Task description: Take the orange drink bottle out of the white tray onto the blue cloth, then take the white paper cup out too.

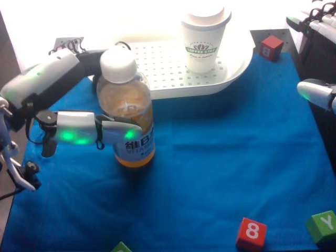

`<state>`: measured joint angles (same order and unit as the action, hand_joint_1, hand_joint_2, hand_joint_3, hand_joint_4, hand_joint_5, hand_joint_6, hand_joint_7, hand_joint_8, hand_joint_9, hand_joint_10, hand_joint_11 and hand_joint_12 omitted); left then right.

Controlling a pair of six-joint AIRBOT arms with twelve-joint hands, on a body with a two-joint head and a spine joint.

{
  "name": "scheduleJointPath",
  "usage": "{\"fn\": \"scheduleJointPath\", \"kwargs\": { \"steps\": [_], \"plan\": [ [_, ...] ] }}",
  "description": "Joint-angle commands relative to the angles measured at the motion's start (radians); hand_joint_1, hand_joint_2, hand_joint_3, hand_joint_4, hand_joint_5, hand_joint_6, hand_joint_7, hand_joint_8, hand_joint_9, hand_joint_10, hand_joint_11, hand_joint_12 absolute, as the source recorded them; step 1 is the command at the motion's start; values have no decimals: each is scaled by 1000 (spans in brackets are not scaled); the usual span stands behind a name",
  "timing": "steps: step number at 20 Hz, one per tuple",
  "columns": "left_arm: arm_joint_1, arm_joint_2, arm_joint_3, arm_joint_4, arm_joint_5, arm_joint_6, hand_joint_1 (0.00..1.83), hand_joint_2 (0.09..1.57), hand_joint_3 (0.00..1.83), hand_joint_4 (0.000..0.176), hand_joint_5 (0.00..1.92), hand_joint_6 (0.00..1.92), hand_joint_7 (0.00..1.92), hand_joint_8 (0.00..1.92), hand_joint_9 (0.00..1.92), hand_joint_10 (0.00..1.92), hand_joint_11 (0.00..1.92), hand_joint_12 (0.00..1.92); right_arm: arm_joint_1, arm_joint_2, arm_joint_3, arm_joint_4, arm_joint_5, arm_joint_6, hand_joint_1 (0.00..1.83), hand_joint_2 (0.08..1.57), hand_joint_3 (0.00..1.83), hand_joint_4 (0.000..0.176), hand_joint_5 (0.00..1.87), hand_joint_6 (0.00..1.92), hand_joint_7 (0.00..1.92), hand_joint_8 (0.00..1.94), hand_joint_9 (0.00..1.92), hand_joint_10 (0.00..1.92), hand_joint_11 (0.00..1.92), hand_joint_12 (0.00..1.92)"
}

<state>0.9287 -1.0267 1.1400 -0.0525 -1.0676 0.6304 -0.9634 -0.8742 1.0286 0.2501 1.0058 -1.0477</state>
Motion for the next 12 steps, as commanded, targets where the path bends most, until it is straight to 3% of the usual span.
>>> {"fn": "scheduleJointPath", "kwargs": {
  "steps": [1,2,3,4,5,6,8,10,11,12],
  "plan": [
    [-4,-7,2,-11,-75,13,848,1100,0,85,236,372,289,257,185,595,16,1210,7,2,1,2,125,0,395,1347,1,3,0,0,0,0,0,0,0,0],
    [-2,-7,2,-12,-78,13,809,1088,0,92,198,152,236,81,139,363,2,990,7,2,1,2,125,0,417,1347,1,3,0,0,0,0,0,0,0,0],
    [-1,-7,0,-13,-82,13,730,1065,0,115,102,44,116,15,58,202,0,651,7,2,1,2,125,0,431,1344,0,5,0,0,0,0,0,0,0,0],
    [2,-6,-1,-14,-86,13,730,1065,0,115,102,44,116,15,58,202,0,651,7,2,1,2,125,0,431,1344,0,5,0,0,0,0,0,0,0,0],
    [6,-4,-2,-17,-89,13,625,1016,0,130,9,1,8,0,4,21,0,80,7,3,1,2,125,0,451,1344,0,5,0,0,0,0,0,0,0,0],
    [13,-1,-6,-24,-98,13,603,999,0,147,1,0,1,0,0,3,0,15,7,3,1,2,125,0,453,1345,0,11,0,0,0,0,0,0,0,0],
    [37,14,-18,-46,-128,15,621,969,0,174,0,0,0,0,0,0,0,0,7,3,2,3,125,0,438,1345,0,1,0,0,0,0,0,0,0,0],
    [57,34,-34,-69,-164,25,584,956,0,176,0,0,0,0,0,0,0,0,7,3,1,3,125,0,422,1345,0,9,0,0,0,0,0,0,0,0],
    [72,51,-47,-83,-190,37,573,949,0,176,0,0,0,0,0,0,0,0,7,3,1,3,125,0,423,1344,0,26,0,0,0,0,0,0,0,0],
    [88,68,-60,-94,-211,43,577,927,0,176,0,0,0,0,0,0,0,0,7,4,0,2,125,0,420,1342,0,33,0,0,0,0,0,0,0,0]
  ]
}}
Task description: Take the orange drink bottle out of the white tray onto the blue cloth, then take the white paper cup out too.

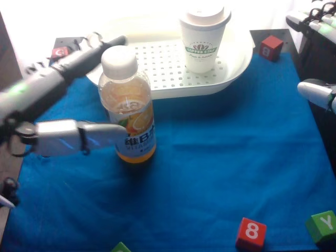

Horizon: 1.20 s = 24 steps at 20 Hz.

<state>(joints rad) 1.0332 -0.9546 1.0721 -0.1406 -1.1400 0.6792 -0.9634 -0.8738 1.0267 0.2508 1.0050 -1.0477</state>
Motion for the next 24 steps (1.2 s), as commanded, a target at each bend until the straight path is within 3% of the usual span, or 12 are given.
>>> {"fn": "scheduleJointPath", "kwargs": {
  "steps": [1,5,6,7,9,12,13,16,17,18,20,24],
  "plan": [
    [4,16,-6,-22,-172,0,583,917,0,176,0,0,0,0,0,0,0,0,7,6,-1,0,126,0,443,1330,0,1,0,0,0,0,0,0,0,0],
    [105,104,-75,-126,-300,78,565,947,0,176,0,0,0,0,0,0,0,0,17,7,-4,-41,126,17,454,1295,0,0,0,0,0,0,0,0,0,0],
    [120,107,-74,-155,-317,78,425,1006,20,156,0,0,0,0,0,0,0,0,26,7,-2,-49,126,17,433,1292,0,17,0,0,0,0,0,0,0,0],
    [137,107,-72,-189,-335,78,313,1068,42,133,0,0,0,0,0,0,0,0,42,4,4,-56,121,17,404,1292,0,8,0,0,0,0,0,0,0,0],
    [168,107,-69,-251,-353,86,124,1345,27,141,0,0,0,0,0,0,0,0,121,-19,34,-94,60,16,361,1320,0,0,0,0,0,0,0,0,0,0],
    [175,104,-65,-291,-343,112,119,1462,23,90,0,0,0,0,0,0,0,0,269,-80,102,-172,-77,15,381,1321,0,0,0,0,0,0,0,0,14,7],
    [176,104,-65,-297,-341,115,131,1449,13,104,0,0,0,0,0,0,0,0,295,-99,121,-184,-102,15,385,1319,0,0,0,0,0,0,0,0,2,2],
    [179,100,-61,-319,-337,120,122,1434,0,85,0,0,0,0,0,0,1,3,384,-178,194,-215,-197,5,464,1287,0,9,0,0,0,0,0,0,0,0],
    [181,100,-59,-326,-338,120,146,1441,2,83,0,0,0,0,0,0,0,0,412,-213,227,-222,-240,0,490,1264,0,34,0,0,0,0,0,0,0,0],
    [182,98,-58,-330,-342,120,151,1444,3,90,0,0,0,0,0,0,0,0,439,-251,265,-228,-279,0,553,1246,0,36,0,0,0,0,0,0,0,0],
    [182,96,-56,-335,-346,120,112,1462,7,91,0,0,0,0,0,0,3,2,470,-306,322,-233,-329,0,540,1239,0,3,0,0,0,0,0,0,0,0],
    [182,95,-50,-339,-347,119,93,1440,0,104,0,0,0,0,0,0,1,0,523,-401,428,-237,-415,0,613,1192,0,0,0,0,0,0,0,0,0,0]
  ]
}}
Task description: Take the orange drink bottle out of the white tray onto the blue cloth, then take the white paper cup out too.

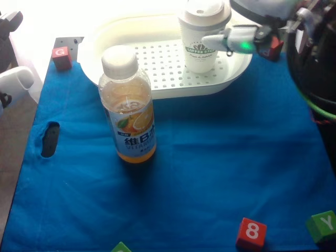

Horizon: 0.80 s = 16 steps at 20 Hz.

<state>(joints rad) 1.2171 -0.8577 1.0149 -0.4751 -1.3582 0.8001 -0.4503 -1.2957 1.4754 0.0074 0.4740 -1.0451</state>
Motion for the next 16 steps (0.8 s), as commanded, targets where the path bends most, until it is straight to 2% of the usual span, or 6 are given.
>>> {"fn": "scheduleJointPath", "kwargs": {
  "steps": [1,7,9,11,15,16],
  "plan": [
    [-2,-3,9,-5,-129,-2,79,1439,0,119,0,0,0,0,0,0,0,0,23,-11,17,7,88,-3,637,1183,0,0,0,0,0,0,0,0,0,0],
    [-2,-5,14,-5,-127,-2,107,1395,0,120,0,0,0,0,0,0,0,0,32,-89,107,29,53,-3,652,1156,0,0,0,0,0,0,0,0,0,0],
    [-2,-5,14,-5,-127,-2,119,1386,0,137,0,0,0,0,0,0,0,0,32,-97,135,44,36,-2,691,1141,0,0,0,0,0,0,0,0,40,21],
    [-2,-6,15,-5,-128,-3,143,1372,0,154,0,0,0,0,0,0,4,2,32,-105,150,53,21,-2,710,1080,39,0,0,0,0,0,0,0,1,953],
    [-2,-6,15,-8,-134,-5,191,1345,0,132,0,0,0,0,0,0,38,37,32,-119,173,64,-10,-2,745,1081,0,0,0,0,0,0,35,30,0,1667],
    [-2,-6,15,-9,-135,-6,187,1338,8,134,0,0,0,0,0,0,7,157,32,-124,179,67,-15,-2,787,1089,3,0,0,0,0,0,6,5,0,1714]
  ]
}}
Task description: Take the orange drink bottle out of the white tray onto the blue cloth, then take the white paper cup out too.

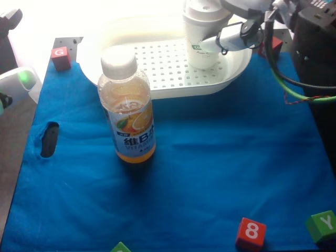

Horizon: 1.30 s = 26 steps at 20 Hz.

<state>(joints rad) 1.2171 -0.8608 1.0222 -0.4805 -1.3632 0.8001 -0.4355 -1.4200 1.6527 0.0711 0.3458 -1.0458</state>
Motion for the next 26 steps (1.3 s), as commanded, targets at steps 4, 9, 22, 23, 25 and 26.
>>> {"fn": "scheduleJointPath", "kwargs": {
  "steps": [4,9,22,23,25,26],
  "plan": [
    [-2,-3,9,-5,-133,-8,209,1325,0,133,0,0,0,0,0,0,0,274,16,-10,9,8,100,-1,846,1119,1,0,67,25,86,16,103,60,0,1535],
    [-1,-3,8,-7,-136,-10,247,1321,4,154,0,0,0,0,0,0,0,397,16,-8,11,9,96,-1,1005,1312,15,0,466,1563,451,1367,494,1637,505,1917],
    [3,-8,7,-15,-142,-10,241,1353,0,122,0,0,0,0,0,0,0,422,34,59,-79,-9,180,15,1114,1053,733,0,425,1846,735,1890,1082,1921,1250,1921],
    [3,-8,7,-15,-142,-10,247,1357,0,119,0,0,0,0,0,0,0,342,58,86,-106,-35,194,15,1126,904,1016,0,522,1906,811,1920,1148,1921,1313,1921],
    [4,-9,6,-17,-142,-11,246,1364,2,116,0,0,0,0,0,0,0,327,63,124,-155,-50,233,15,1106,899,1011,0,539,1920,786,1874,1011,1921,1210,1921],
    [4,-9,6,-18,-142,-11,244,1357,0,119,1,0,0,0,0,0,0,328,63,146,-181,-58,257,15,1096,946,880,0,541,1921,747,1738,795,1921,768,1921]
  ]
}}
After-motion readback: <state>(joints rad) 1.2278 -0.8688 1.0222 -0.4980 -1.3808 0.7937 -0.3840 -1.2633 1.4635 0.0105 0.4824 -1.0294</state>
